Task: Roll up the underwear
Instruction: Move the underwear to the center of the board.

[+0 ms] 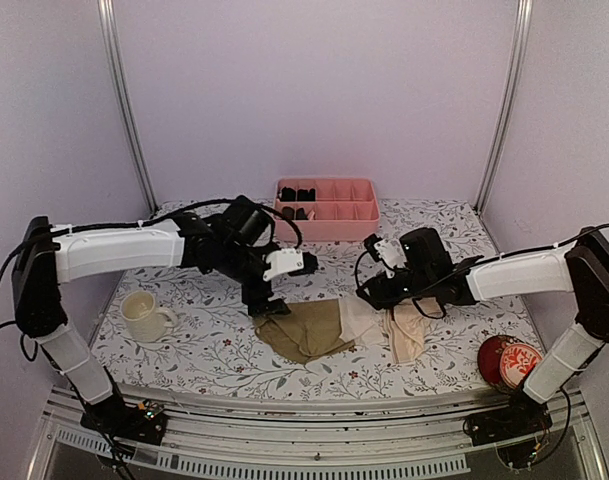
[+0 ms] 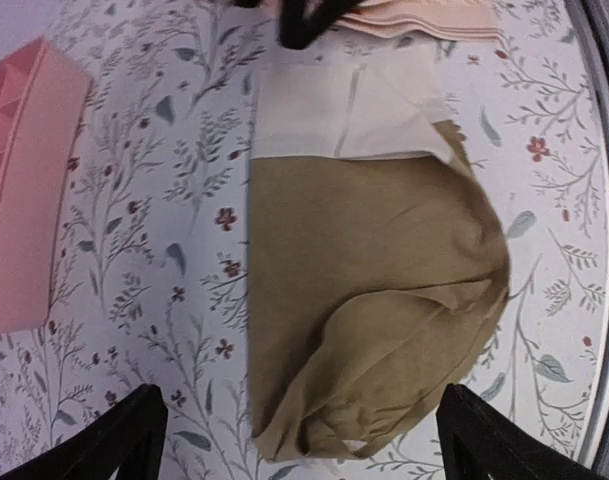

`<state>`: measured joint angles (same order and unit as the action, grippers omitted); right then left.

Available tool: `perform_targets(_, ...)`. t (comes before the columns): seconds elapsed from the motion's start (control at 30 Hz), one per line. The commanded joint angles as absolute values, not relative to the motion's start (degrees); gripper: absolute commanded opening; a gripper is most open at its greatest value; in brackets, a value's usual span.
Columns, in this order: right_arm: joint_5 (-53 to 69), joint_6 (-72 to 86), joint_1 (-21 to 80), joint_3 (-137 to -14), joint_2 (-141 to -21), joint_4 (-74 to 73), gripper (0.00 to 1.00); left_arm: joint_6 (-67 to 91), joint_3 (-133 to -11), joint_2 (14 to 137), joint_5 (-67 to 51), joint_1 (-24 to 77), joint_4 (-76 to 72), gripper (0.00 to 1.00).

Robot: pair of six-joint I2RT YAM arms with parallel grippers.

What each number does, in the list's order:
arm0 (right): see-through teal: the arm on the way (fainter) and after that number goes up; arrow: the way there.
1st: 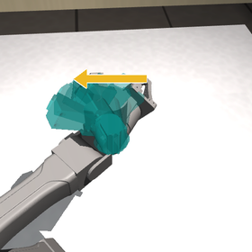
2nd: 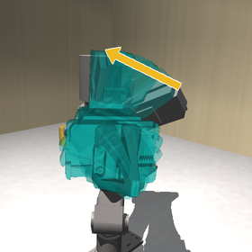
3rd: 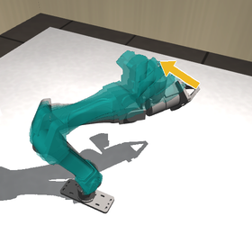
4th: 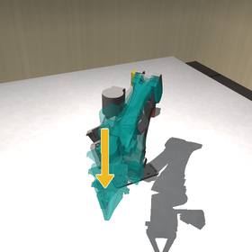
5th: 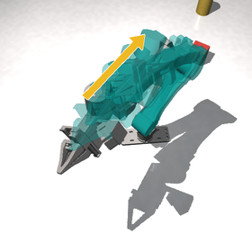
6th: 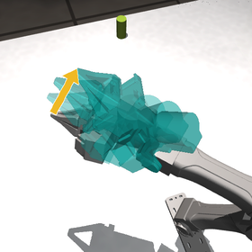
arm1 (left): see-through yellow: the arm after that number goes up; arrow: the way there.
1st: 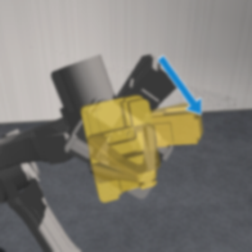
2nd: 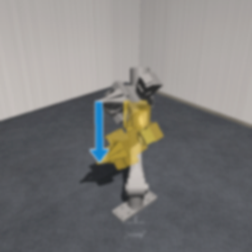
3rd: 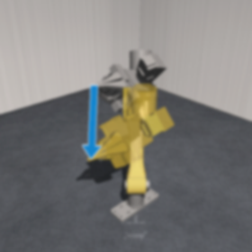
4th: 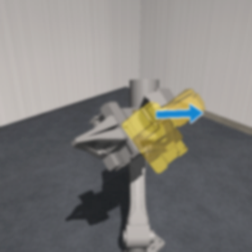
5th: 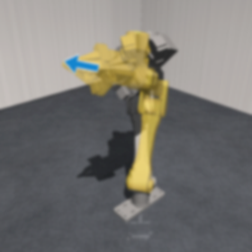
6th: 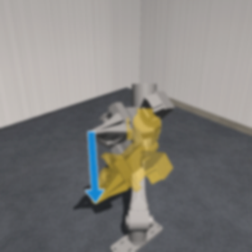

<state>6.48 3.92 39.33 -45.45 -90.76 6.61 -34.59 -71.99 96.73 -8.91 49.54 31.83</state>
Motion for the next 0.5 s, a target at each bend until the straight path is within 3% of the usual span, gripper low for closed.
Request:
perform_targets(0.0, 5.59, 6.1, 39.5, -52.37, -95.32, 0.71, 0.58, -32.95, -66.94, 94.6, -8.72, 42.19, 26.17, 0.96)
perform_targets(0.37, 8.24, 4.32, 39.46, -55.35, -99.78, -4.16, 0.6, -40.94, -56.97, 97.21, -2.18, 39.55, 17.12, 0.91)
perform_targets(0.47, 8.19, 4.48, 39.46, -54.9, -100.78, -4.68, 0.6, -40.83, -57.42, 99.16, -0.14, 39.55, 15.21, 0.83)
